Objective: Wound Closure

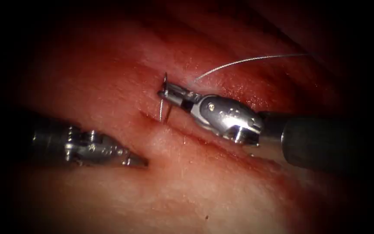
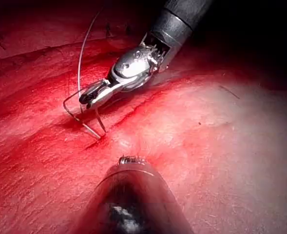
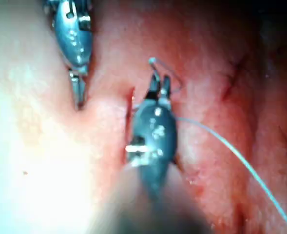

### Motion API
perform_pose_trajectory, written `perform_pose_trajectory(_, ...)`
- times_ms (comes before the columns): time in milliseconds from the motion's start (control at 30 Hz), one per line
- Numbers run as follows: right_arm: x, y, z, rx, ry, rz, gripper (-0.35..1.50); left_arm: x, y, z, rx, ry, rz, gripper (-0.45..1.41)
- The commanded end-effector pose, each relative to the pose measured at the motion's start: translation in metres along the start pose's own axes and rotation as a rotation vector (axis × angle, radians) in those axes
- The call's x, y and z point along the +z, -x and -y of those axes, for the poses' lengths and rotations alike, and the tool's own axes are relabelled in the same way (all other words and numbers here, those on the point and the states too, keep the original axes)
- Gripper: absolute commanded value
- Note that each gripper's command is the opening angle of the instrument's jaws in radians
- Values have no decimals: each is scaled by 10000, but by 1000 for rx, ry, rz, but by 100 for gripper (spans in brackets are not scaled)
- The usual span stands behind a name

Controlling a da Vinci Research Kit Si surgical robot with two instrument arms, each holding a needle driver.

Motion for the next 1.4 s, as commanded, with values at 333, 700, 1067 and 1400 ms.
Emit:
perform_pose_trajectory(333, 6, 12, 9, 122, -29, 22, -35, 4, 7, -1, 6, 6, -3, -28)
perform_pose_trajectory(700, 6, 17, 12, 292, -62, 49, -35, 2, 10, 1, 9, 8, -6, -30)
perform_pose_trajectory(1067, 7, 32, 19, 546, -110, 115, -35, -3, 17, 3, 15, 12, -6, -30)
perform_pose_trajectory(1400, 12, 47, 29, 707, -167, 177, -35, -8, 19, 4, 16, 16, -10, -30)
